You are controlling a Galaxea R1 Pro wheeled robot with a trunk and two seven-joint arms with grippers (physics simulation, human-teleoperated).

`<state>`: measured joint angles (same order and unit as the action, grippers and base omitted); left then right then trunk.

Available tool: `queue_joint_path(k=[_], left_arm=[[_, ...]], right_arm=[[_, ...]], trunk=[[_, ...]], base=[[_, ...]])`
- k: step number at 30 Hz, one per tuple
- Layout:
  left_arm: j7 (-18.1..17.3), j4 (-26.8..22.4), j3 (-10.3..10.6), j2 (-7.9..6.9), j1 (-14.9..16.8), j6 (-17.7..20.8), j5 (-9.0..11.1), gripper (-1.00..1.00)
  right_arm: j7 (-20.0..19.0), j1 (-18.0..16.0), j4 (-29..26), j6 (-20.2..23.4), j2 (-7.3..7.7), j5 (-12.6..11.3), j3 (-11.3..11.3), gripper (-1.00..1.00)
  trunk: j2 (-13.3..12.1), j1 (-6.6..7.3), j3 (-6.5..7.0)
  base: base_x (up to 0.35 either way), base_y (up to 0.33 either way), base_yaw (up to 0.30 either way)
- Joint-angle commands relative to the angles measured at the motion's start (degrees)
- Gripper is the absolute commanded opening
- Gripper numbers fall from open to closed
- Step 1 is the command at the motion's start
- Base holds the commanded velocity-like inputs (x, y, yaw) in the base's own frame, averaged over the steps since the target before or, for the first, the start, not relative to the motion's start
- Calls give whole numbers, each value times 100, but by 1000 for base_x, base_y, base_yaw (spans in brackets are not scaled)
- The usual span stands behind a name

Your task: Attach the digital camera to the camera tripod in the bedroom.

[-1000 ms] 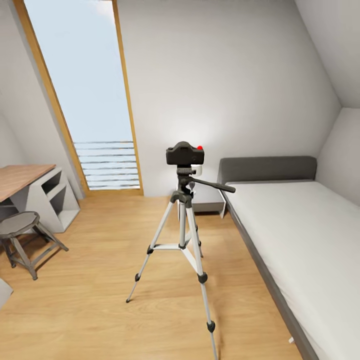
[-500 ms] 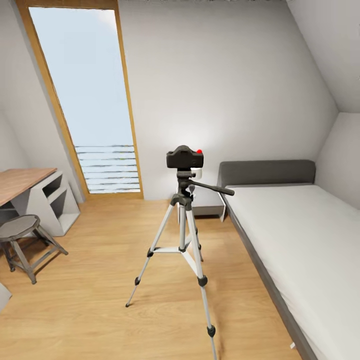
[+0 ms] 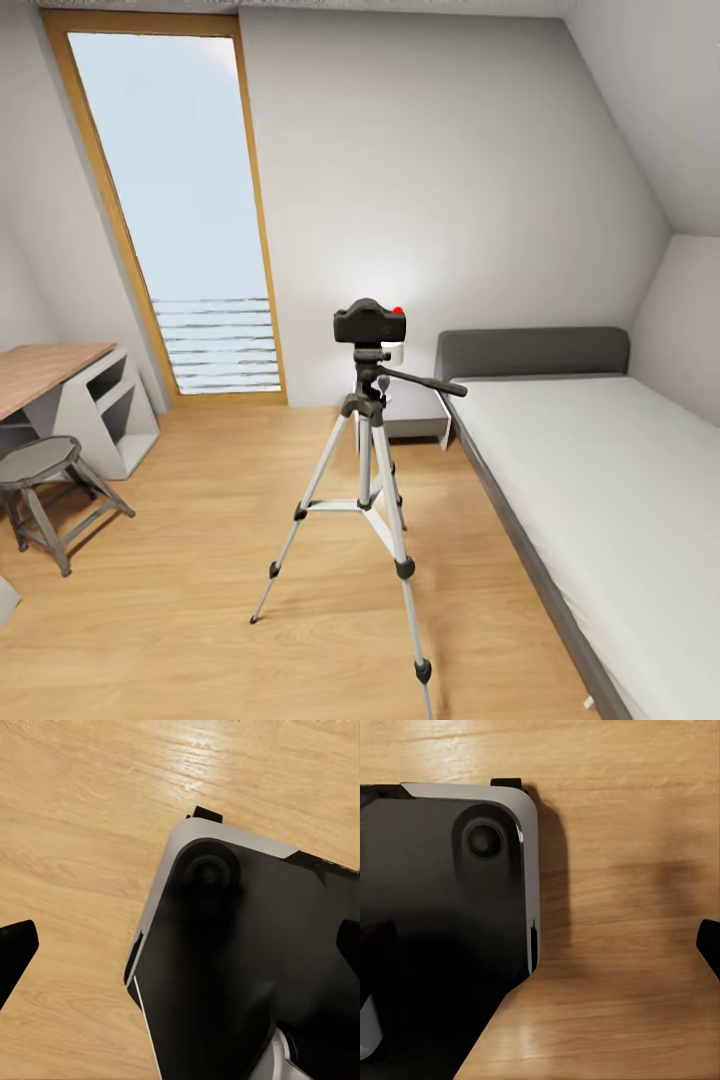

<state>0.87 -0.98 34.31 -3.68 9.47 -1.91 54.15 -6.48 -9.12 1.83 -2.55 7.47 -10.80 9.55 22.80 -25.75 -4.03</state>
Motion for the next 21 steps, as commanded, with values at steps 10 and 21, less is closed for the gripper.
queue_joint_path(k=[10,21], left_arm=[[9,-4,48,-1,2,-10,43,100],[9,-4,50,-1,2,-10,43,100]], right_arm=[[-29,-10,19,-27,0,-62,47,100],[-29,-9,19,-27,0,-58,47,100]], trunk=[[12,-3,80],[12,-3,181]], base=[[0,0,0],[0,0,0]])
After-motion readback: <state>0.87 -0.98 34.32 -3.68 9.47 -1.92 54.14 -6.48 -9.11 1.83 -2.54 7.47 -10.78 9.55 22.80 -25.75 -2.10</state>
